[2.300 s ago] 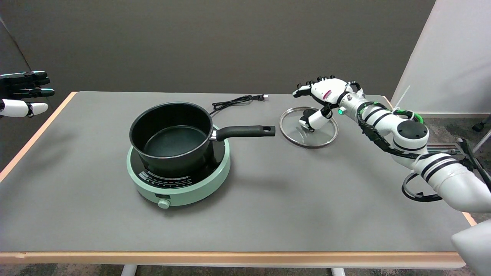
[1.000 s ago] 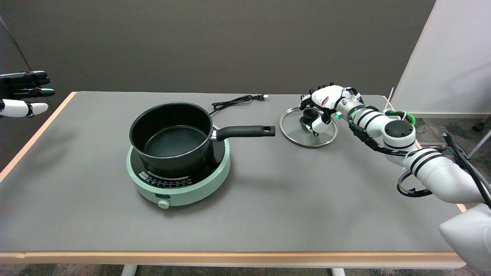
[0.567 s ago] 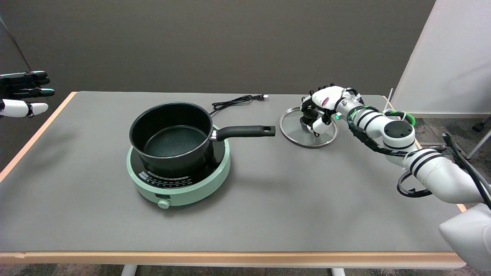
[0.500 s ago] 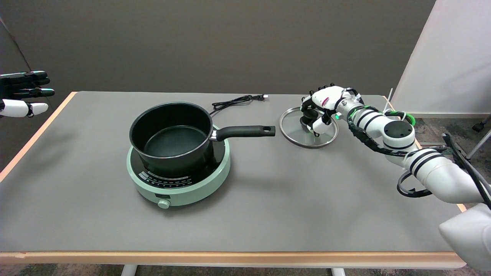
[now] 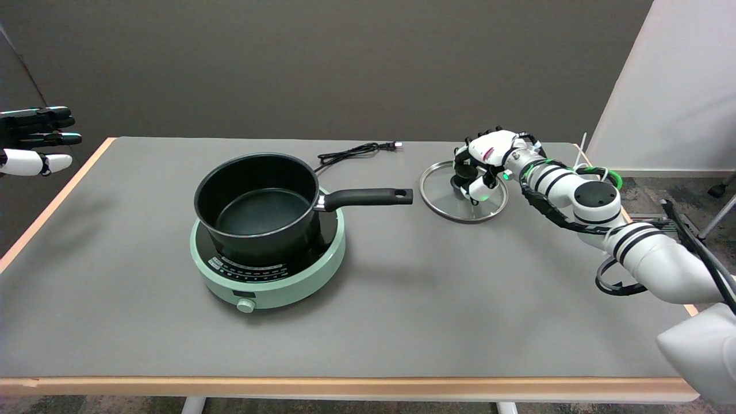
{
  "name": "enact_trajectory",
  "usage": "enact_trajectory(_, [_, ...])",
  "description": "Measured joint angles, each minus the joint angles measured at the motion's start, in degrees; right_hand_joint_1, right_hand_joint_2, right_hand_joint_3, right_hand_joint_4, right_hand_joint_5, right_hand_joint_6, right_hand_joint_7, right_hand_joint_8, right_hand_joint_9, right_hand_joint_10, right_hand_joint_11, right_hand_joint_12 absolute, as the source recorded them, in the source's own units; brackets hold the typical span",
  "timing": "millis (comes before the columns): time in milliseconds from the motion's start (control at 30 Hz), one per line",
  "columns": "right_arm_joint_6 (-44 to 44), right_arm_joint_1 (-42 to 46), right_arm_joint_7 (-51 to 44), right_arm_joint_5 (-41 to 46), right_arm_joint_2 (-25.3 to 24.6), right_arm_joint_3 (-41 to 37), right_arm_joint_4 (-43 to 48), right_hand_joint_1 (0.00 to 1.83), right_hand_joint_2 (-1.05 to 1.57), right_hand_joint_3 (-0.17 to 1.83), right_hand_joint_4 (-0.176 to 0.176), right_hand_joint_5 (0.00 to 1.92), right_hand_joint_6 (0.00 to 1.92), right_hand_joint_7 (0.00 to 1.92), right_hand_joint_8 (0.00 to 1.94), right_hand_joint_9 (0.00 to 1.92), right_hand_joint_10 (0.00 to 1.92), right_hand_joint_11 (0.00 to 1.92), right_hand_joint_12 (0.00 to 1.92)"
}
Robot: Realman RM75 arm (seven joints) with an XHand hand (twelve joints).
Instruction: Pick up the pot lid.
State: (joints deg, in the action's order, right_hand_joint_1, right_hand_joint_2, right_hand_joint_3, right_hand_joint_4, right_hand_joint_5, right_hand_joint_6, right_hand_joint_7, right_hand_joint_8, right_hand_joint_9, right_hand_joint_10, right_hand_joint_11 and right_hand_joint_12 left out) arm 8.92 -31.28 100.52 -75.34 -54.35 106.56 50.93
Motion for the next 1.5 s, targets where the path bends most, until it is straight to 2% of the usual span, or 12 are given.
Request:
enact_trajectory(267, [-0.1,-0.7,0.1,-0.2,0.0,1.0,-1.0,0.96,0.79,0.80,0.176,0.69,0.70,0.86,0.40,0.80,0.60,0.47,0.75])
enact_trajectory(300, [-0.1,-0.9,0.2,-0.2,0.0,1.1,-1.1,0.89,1.09,0.34,0.176,0.70,1.33,0.83,0.51,0.78,0.68,0.47,0.79])
enact_trajectory(333, [-0.1,-1.0,0.2,-0.2,0.0,1.2,-1.2,0.89,1.13,0.27,0.176,0.70,1.42,0.82,0.53,0.78,0.69,0.47,0.80])
enact_trajectory(500, [-0.3,-1.3,0.3,-0.2,0.0,1.7,-1.7,0.89,1.13,0.28,0.176,0.71,1.41,0.84,0.59,0.80,0.73,0.49,0.82])
enact_trajectory(533, [-0.3,-1.4,0.3,-0.2,0.0,1.8,-1.8,1.03,1.12,0.23,0.064,0.72,1.45,0.87,0.79,0.81,0.75,0.49,0.83])
enact_trajectory(567, [-0.3,-1.4,0.3,-0.2,0.0,1.9,-1.8,1.19,1.12,0.18,-0.068,0.73,1.51,0.91,1.02,0.82,0.76,0.50,0.84])
enact_trajectory(633, [-0.3,-1.5,0.3,-0.2,0.0,2.0,-2.0,1.19,1.11,0.19,-0.069,0.72,1.49,0.94,0.99,0.84,0.80,0.51,0.85])
enact_trajectory(667, [-0.3,-1.6,0.3,-0.2,0.0,2.1,-2.0,1.20,1.09,0.20,-0.051,0.72,1.44,0.97,1.00,0.85,0.85,0.52,0.85])
enact_trajectory(800, [-0.3,-1.8,0.4,-0.2,0.0,2.2,-2.2,1.20,1.05,0.28,-0.021,0.75,1.33,0.97,1.10,0.90,1.00,0.56,0.89])
enact_trajectory(967, [-0.3,-1.9,0.4,-0.1,0.0,2.4,-2.3,1.20,1.04,0.29,-0.022,0.76,1.32,0.97,1.13,0.90,1.11,0.57,0.91])
enact_trajectory(1233, [-0.3,-2.0,0.4,-0.1,0.0,2.4,-2.3,1.20,1.04,0.29,-0.020,0.76,1.32,0.97,1.13,0.90,1.19,0.58,0.94])
enact_trajectory(1500, [-0.3,-1.8,0.4,-0.1,0.0,2.3,-1.7,1.19,1.06,0.29,-0.036,0.72,1.38,0.95,1.15,0.86,1.34,0.60,0.94])
